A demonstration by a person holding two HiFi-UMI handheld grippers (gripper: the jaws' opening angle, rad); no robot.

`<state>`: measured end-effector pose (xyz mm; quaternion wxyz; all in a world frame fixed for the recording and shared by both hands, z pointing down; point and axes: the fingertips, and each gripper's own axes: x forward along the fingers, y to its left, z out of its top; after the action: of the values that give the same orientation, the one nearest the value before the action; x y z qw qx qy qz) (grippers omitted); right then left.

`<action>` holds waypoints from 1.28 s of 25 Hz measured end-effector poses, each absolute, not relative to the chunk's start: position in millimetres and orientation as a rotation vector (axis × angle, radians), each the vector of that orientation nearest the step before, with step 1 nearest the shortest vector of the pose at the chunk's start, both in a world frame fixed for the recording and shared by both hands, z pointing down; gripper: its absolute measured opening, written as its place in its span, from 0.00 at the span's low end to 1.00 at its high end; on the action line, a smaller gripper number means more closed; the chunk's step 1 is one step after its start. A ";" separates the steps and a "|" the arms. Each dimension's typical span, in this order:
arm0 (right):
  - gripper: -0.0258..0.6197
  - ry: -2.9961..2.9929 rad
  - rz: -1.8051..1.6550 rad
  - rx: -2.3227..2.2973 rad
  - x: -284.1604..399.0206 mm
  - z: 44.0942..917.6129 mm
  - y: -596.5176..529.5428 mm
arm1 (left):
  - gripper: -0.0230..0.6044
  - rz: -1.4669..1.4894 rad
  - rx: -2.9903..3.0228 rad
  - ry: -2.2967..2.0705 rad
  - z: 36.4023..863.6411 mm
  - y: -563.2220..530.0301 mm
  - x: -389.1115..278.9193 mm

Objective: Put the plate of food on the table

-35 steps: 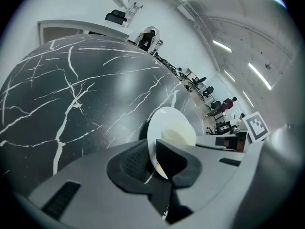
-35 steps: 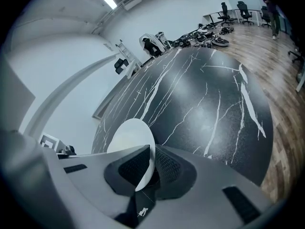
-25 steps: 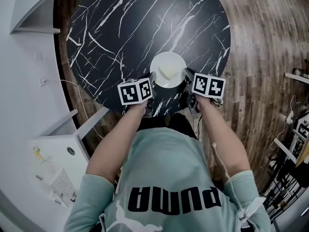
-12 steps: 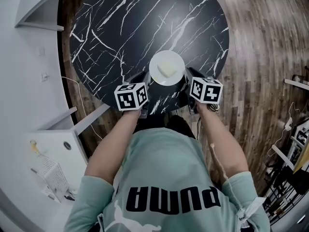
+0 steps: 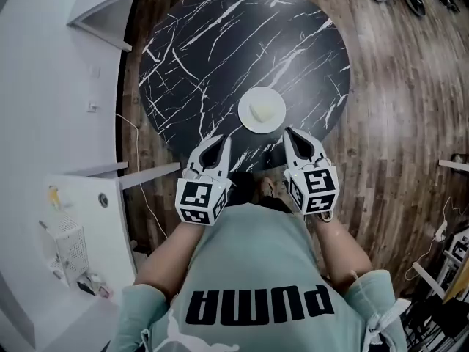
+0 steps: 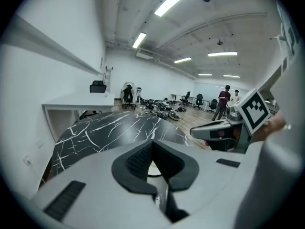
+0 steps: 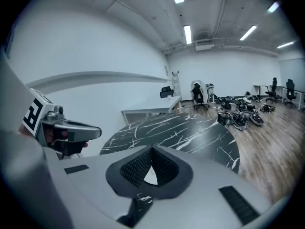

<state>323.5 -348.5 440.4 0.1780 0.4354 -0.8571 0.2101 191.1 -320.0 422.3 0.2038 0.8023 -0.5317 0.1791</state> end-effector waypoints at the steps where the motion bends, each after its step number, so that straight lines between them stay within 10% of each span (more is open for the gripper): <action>1: 0.05 -2.461 0.577 1.214 320.0 429.6 -338.3 | 0.05 0.485 2.250 -1.508 410.3 -306.2 192.6; 32: 0.05 -2.567 0.309 1.228 245.9 319.1 -75.4 | 0.05 0.301 2.399 -1.628 315.0 -33.0 142.0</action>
<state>245.9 -75.4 319.1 0.1392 0.4250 -0.8880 0.1070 142.0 -33.0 315.0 0.1132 0.8178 -0.5549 0.1025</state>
